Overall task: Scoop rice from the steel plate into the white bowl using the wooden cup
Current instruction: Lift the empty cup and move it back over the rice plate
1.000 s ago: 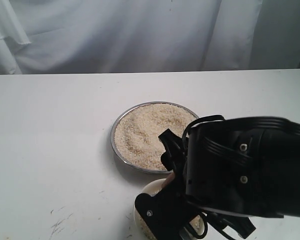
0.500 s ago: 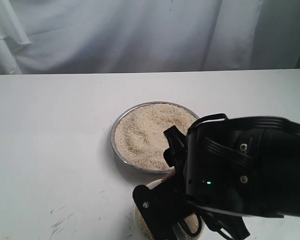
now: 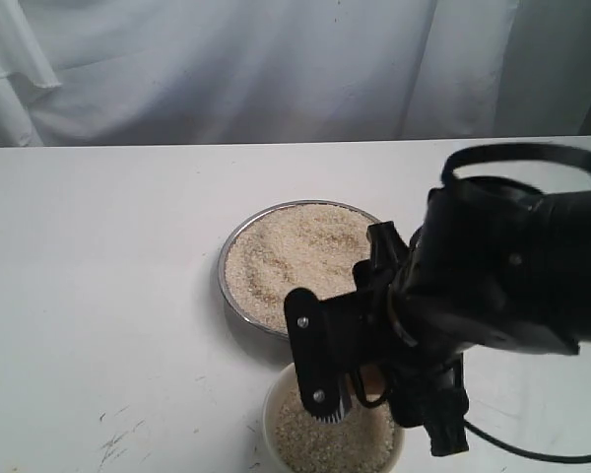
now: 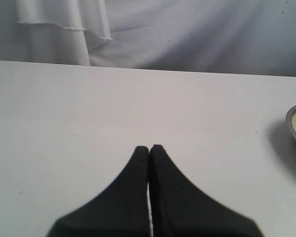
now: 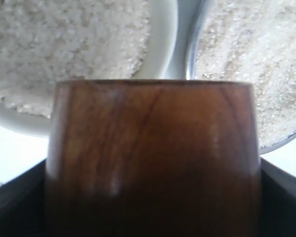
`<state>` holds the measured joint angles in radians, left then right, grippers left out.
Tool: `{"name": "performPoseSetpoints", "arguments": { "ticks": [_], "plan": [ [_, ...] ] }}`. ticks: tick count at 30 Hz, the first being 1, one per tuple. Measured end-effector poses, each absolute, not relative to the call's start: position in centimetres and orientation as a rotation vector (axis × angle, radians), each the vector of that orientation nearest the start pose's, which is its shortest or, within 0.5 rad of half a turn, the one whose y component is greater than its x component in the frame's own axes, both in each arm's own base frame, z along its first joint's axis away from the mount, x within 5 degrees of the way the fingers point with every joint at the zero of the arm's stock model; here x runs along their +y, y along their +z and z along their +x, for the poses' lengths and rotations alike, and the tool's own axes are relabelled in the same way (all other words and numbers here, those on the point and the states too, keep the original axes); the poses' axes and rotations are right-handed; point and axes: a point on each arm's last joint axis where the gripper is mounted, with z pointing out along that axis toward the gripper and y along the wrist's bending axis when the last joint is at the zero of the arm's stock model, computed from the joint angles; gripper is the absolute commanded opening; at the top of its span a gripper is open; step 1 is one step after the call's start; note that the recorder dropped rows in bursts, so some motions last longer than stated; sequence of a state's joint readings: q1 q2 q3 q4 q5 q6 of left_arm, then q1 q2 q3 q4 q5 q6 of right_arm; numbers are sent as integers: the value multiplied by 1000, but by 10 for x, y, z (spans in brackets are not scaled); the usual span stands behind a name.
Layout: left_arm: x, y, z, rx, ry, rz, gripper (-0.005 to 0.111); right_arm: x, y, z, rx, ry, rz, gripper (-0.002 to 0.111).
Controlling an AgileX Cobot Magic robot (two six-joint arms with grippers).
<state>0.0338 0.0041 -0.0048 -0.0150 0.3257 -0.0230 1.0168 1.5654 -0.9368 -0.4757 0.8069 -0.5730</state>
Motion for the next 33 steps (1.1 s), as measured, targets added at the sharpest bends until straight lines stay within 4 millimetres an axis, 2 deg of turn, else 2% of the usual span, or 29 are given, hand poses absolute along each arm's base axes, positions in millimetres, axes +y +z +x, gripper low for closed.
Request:
{"name": "performPoseSetpoints", "arguments": {
  "ticks": [4,8,14,16,19,25,27,33],
  "plan": [
    [1,185,54,1808,-7,-61,0,218,226,189,1706,-379,-2129,0],
    [1,185,54,1808,-7,-61,0,207,234,204,1741,-372,-2033,0],
    [1,185,54,1808,-7,-61,0,174,243,253,1813,-350,-1711,0],
    [1,185,54,1808,-7,-61,0,169,248,266,1804,-346,-1632,0],
    [1,185,54,1808,-7,-61,0,177,248,281,1753,-323,-1590,0],
    [1,185,54,1808,-7,-61,0,203,230,319,1752,-327,-1615,0],
    [1,185,54,1808,-7,-61,0,211,225,335,1724,-377,-1675,0],
    [1,185,54,1808,-7,-61,0,225,203,362,1671,-484,-1850,0]
  ]
}}
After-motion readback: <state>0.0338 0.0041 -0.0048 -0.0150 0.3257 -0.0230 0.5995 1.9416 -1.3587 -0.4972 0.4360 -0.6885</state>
